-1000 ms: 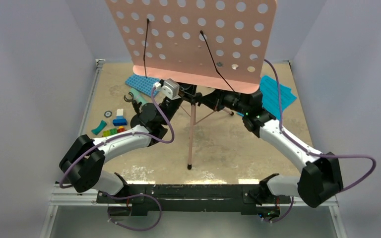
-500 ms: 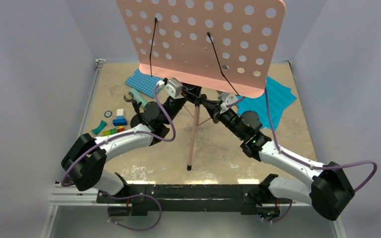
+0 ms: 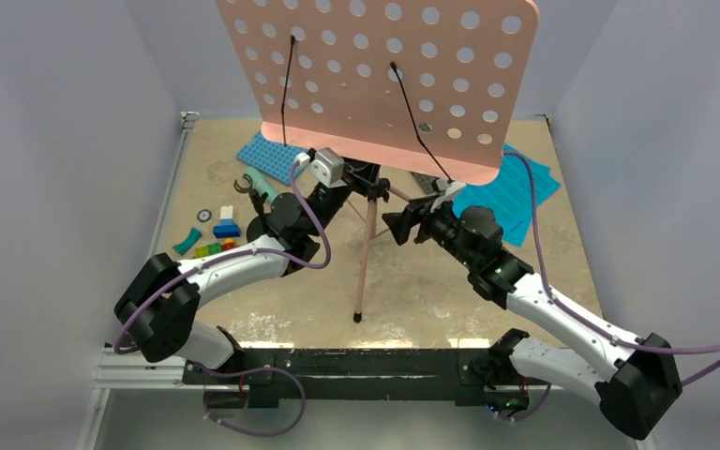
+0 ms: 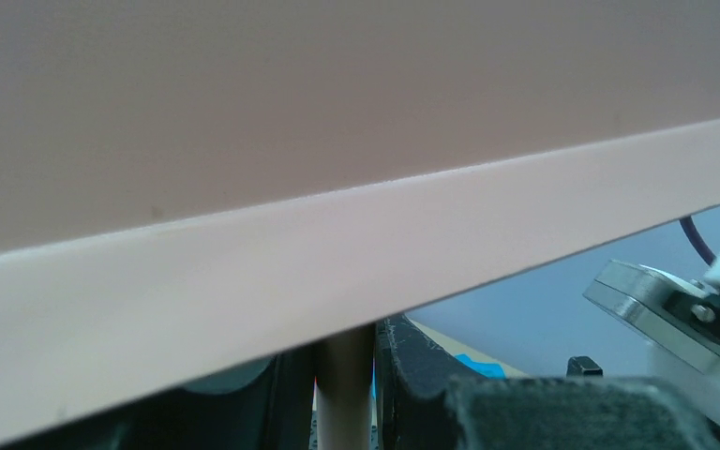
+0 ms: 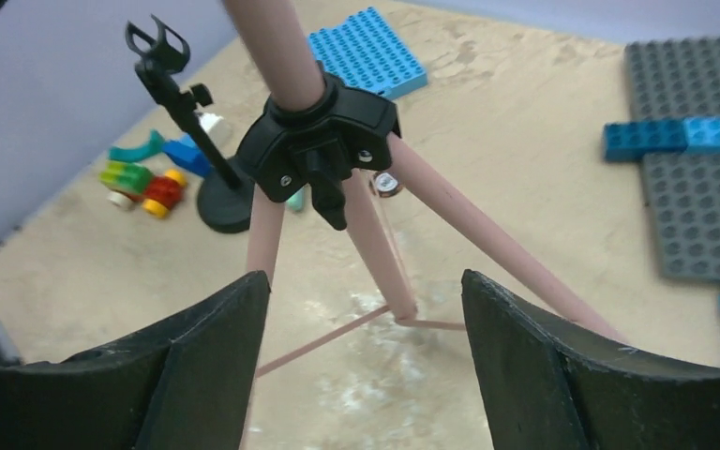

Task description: Pack up the instrument practice props

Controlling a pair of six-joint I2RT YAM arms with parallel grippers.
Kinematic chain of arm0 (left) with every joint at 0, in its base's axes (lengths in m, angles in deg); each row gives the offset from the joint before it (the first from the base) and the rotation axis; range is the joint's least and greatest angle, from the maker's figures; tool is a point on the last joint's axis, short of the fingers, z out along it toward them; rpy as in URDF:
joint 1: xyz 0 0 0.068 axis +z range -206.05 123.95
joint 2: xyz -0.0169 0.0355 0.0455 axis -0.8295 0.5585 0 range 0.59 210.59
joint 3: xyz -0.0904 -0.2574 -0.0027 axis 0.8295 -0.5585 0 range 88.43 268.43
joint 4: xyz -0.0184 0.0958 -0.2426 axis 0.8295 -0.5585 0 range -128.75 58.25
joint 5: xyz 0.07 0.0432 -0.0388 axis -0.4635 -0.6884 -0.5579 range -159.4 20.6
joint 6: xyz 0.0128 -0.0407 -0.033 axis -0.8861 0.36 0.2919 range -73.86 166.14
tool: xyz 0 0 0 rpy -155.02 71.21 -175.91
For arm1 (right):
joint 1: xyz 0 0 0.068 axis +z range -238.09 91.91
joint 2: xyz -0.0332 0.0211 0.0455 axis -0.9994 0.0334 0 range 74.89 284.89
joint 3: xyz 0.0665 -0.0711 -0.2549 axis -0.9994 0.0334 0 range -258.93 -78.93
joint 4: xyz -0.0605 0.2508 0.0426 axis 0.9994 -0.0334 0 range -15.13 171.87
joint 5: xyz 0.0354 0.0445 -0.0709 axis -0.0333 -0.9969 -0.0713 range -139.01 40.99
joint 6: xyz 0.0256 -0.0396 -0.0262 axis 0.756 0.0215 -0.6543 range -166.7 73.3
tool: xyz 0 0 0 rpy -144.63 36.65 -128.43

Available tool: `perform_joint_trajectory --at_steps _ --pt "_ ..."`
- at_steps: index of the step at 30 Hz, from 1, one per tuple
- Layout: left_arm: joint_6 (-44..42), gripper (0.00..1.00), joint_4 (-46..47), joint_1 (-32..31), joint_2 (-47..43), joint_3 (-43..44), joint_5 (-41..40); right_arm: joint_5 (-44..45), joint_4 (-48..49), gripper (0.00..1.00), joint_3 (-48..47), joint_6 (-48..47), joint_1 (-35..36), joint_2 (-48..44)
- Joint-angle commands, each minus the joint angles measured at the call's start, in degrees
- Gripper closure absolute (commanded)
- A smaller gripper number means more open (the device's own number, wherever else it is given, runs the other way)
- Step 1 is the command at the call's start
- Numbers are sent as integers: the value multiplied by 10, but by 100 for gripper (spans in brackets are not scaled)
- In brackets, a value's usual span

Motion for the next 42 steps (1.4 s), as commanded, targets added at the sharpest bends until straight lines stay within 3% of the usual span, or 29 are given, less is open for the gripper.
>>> perform_joint_trajectory --at_steps 1,6,15,24,32,36,39,42 --pt "9 100 -78 2 3 -37 -18 -127 -67 21 -41 222 -59 -10" --pt "3 100 -80 2 -6 -43 -14 -286 15 21 -22 412 -136 17" --pt "-13 100 -89 2 -16 -46 -5 -395 77 27 -98 511 -152 111" --pt "-21 100 -107 2 -6 -36 8 -292 -8 54 -140 280 -147 102" --pt "-19 100 -109 2 2 -31 10 -282 -29 57 -156 188 -118 125" --pt "-15 100 -116 1 3 -29 11 -240 -21 77 -149 131 -95 126" --pt "-12 100 -123 1 4 -27 9 -207 33 100 -120 80 -73 118" --pt "-10 100 -133 1 6 -23 6 -157 85 100 -84 2 -45 112"
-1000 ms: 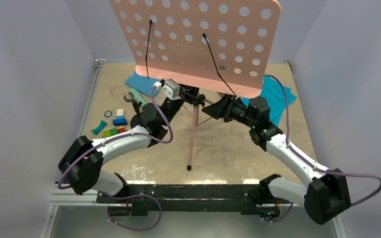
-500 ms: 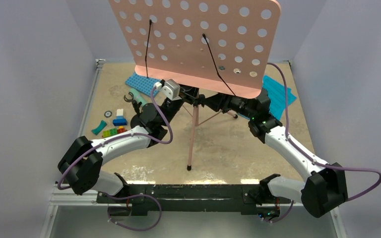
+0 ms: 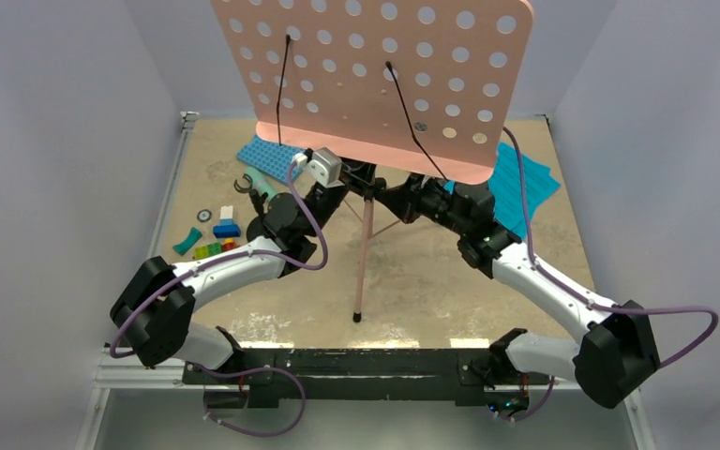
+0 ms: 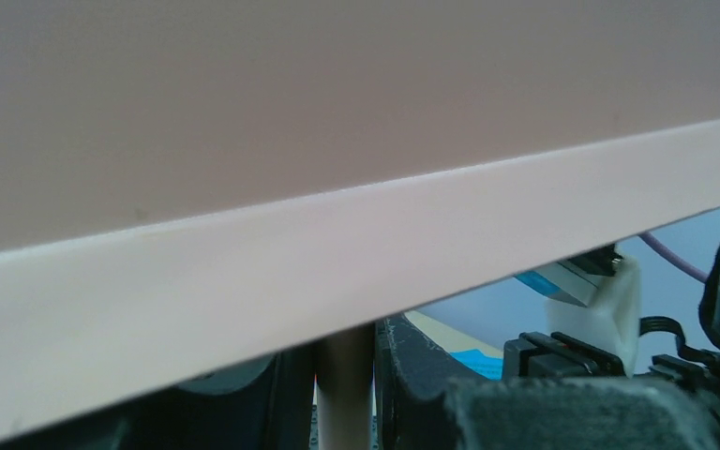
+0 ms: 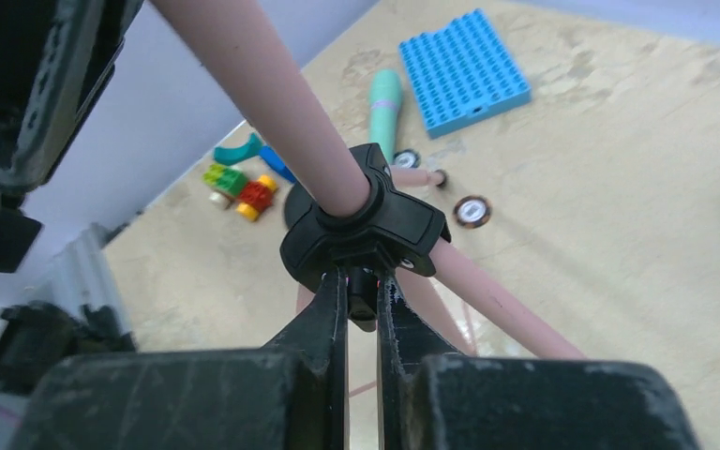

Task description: Pack up the instrument practice props

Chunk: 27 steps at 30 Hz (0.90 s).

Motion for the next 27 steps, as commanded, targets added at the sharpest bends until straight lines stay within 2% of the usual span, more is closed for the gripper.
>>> perform_joint_trajectory --at_steps 1,8,14,20,22,24,27 --pt "2 100 -120 -1 23 -12 3 98 104 100 41 -151 46 -11" --pt "14 100 -138 -1 33 -5 -3 251 222 100 134 -406 113 -5" --pt "20 100 -150 -1 47 2 -17 399 384 100 201 -648 197 28" --pt "28 100 -161 0 56 8 -19 492 537 100 204 -871 245 88" --pt "25 100 -156 0 59 4 -19 504 552 100 194 -888 250 88" --pt "22 100 -154 1 61 1 -21 498 520 100 195 -879 255 69" --pt "19 100 -153 1 63 2 -28 513 459 98 184 -813 255 35"
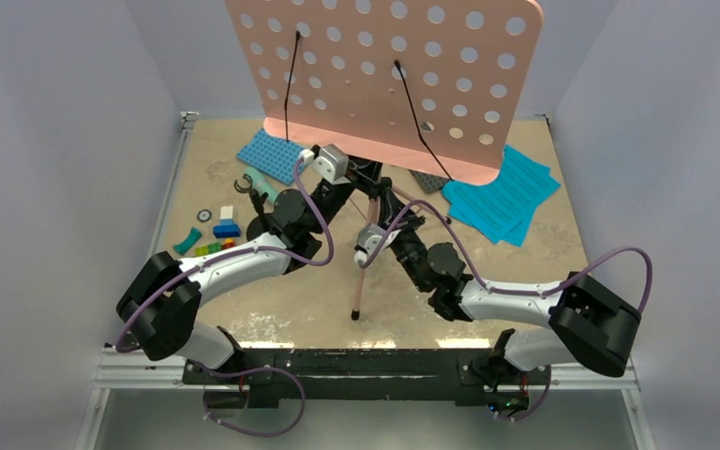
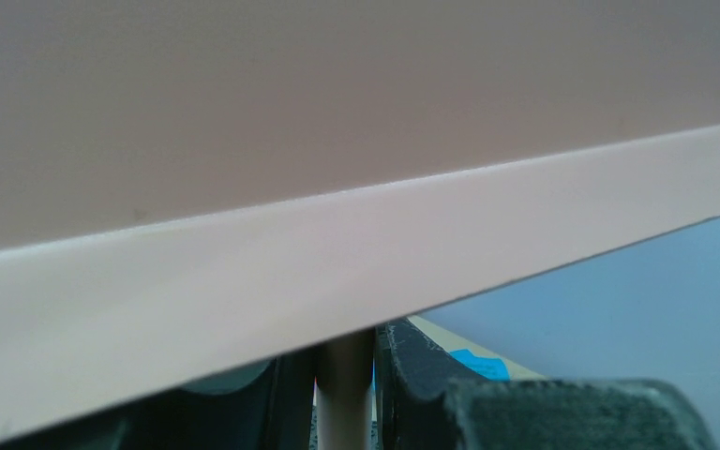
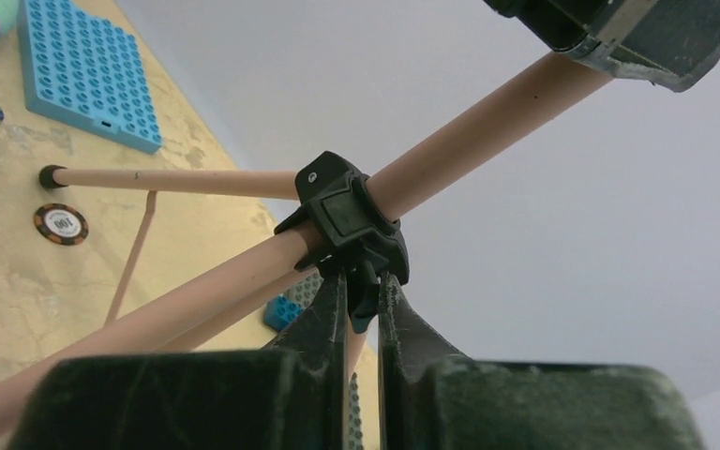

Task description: Pack up the instrument practice props

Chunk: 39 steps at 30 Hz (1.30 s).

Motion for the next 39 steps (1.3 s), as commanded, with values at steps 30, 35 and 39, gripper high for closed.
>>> perform_joint_trajectory --at_steps 30,35,39 --pt "0 100 -108 -1 -4 -40 -64 -493 -442 21 15 1157 -276 -257" --pt "-2 100 -89 -6 -8 -53 -63 -540 -431 16 -64 1219 -313 -222" --pt "-6 100 -86 -9 -7 -54 -59 -569 -351 16 -83 1304 -349 -163"
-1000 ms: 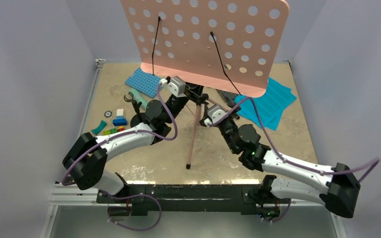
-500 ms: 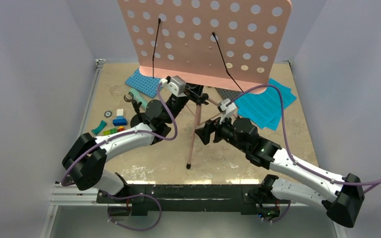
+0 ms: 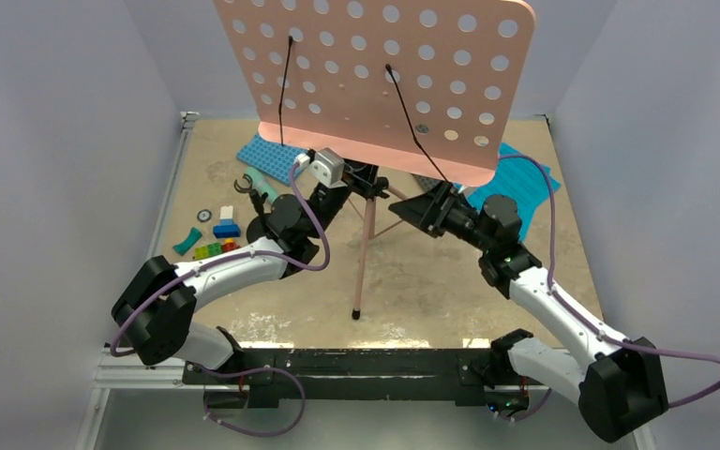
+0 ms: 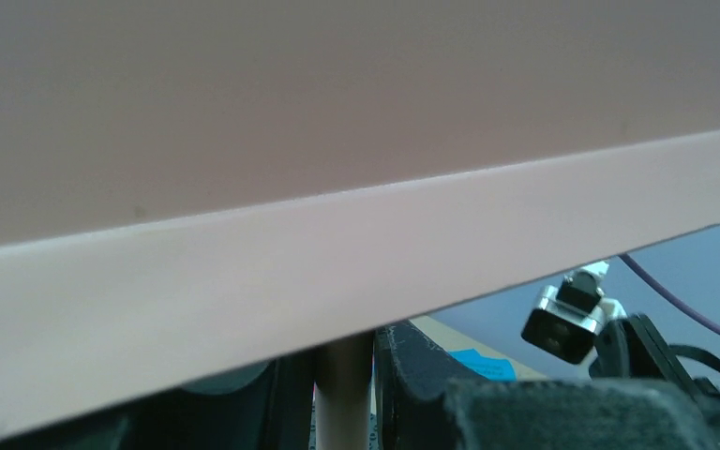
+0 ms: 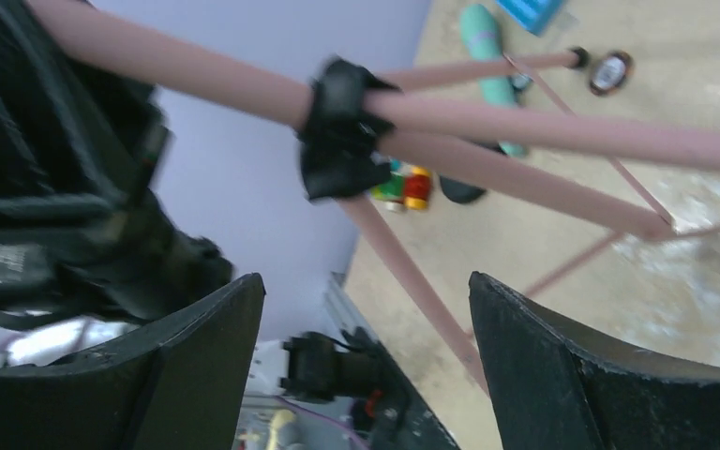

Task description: Pack up the instrument practice props

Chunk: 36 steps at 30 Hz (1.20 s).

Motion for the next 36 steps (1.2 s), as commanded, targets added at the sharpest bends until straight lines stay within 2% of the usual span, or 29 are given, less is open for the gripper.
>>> perform_joint_trajectory --at_steps 1,3,12,19,30,33,36 --pt "-5 100 -91 -2 10 -36 -33 -77 149 17 -39 140 -37 63" --pt "-11 100 -90 -4 10 -35 -31 -96 187 21 -51 170 -41 101" --pt "-25 100 -90 -4 8 -34 -21 -125 168 31 -105 177 -41 164" --pt "-25 100 -89 -4 14 -32 -19 -150 175 52 -120 187 -35 182" --pt "-25 100 -93 -7 15 -32 -21 -162 157 61 -151 181 -27 209" --pt "-25 100 -94 -9 16 -32 -21 -156 157 70 -156 179 -27 215" --pt "-25 100 -95 -10 16 -33 -21 -152 152 88 -163 161 -27 218"
